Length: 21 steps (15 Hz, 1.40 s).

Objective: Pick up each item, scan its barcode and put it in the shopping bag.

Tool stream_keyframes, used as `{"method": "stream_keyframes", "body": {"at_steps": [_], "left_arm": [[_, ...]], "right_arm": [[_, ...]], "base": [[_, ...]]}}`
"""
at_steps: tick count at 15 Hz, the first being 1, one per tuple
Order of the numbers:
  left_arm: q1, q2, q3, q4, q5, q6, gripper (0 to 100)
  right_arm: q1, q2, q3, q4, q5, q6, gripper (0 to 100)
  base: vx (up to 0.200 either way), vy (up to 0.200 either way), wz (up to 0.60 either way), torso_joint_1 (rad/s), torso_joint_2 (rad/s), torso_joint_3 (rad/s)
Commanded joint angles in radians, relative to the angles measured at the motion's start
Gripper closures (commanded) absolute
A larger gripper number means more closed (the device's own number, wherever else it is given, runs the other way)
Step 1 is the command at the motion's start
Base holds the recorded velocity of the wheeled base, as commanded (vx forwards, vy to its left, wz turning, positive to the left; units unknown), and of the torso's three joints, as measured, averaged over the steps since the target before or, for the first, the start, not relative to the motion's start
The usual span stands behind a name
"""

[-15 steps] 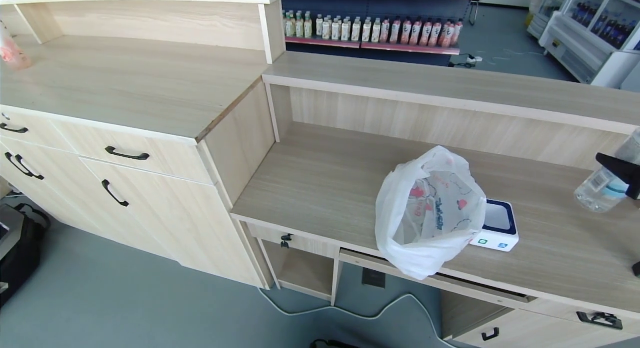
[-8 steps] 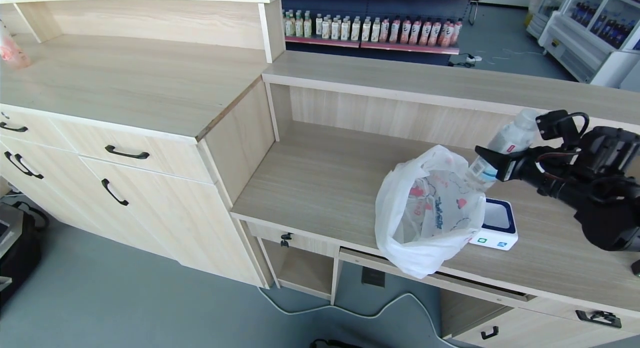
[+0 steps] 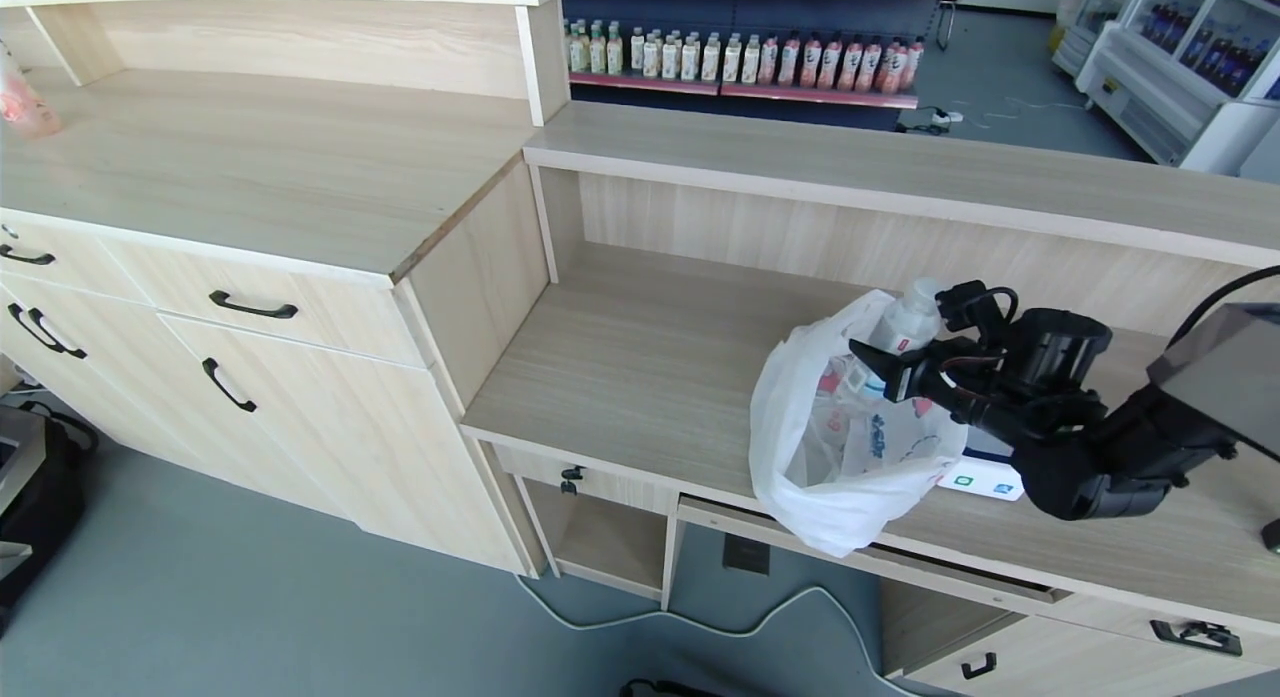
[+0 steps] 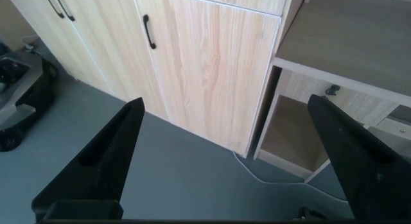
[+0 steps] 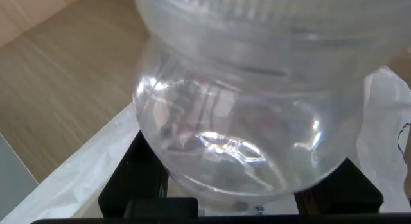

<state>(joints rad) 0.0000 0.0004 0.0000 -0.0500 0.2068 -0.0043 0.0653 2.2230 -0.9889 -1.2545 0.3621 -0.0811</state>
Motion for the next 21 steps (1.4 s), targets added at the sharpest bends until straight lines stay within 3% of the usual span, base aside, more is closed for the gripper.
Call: {"method": "stream_keyframes", "body": {"at_steps": [1,13,14,21], "left_arm": [[0.000,0.000,0.000,-0.001,0.000,0.000,0],[0.000,0.000,0.000,-0.001,0.000,0.000,0],[0.000,0.000,0.000,-0.001,0.000,0.000,0],[0.000,0.000,0.000,-0.001,0.000,0.000,0]], "right_arm": [[0.019,0.095,-0.062,-0.013,0.001,0.004,100],[0.056,0.231,-0.128,-0.095,0.000,-0.028,100],[0.056,0.230,-0.126,-0.094,0.000,-0.028,0],[0.053,0.061,-0.122,-0.048,0.008,-0.017,0]], "base": [[0.000,0.000,0.00,0.000,0.00,0.000],[0.000,0.000,0.00,0.000,0.00,0.000],[0.000,0.000,0.00,0.000,0.00,0.000],[0.000,0.000,0.00,0.000,0.00,0.000]]}}
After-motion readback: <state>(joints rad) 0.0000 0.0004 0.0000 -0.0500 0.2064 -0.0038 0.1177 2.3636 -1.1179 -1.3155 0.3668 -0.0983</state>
